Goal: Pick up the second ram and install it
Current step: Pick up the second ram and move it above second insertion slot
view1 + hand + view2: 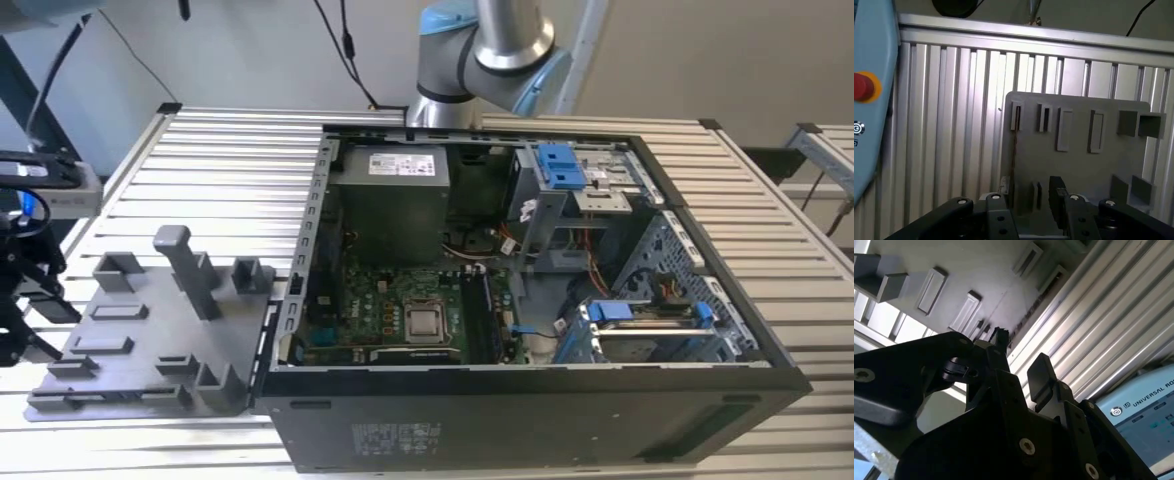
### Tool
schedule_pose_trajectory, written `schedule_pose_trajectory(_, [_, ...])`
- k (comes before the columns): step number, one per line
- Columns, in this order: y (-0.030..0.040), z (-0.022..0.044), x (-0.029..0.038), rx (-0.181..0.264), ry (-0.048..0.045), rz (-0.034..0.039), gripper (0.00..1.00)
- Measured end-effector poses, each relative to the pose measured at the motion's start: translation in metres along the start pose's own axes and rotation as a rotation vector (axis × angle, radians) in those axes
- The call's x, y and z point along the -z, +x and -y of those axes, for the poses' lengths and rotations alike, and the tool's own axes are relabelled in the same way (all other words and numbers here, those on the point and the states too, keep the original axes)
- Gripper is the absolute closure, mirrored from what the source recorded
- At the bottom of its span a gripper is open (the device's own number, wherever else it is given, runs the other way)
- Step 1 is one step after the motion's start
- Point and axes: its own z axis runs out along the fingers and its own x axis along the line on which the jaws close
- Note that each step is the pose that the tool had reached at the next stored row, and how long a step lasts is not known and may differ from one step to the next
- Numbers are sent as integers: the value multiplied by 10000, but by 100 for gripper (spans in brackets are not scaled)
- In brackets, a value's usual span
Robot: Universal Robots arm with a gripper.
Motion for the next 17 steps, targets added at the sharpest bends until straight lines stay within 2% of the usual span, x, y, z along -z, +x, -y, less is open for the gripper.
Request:
schedule_pose_trajectory(12, [18,-15,-186,0,0,0,56])
schedule_pose_trajectory(17, [63,-41,-258,-1,0,1,56])
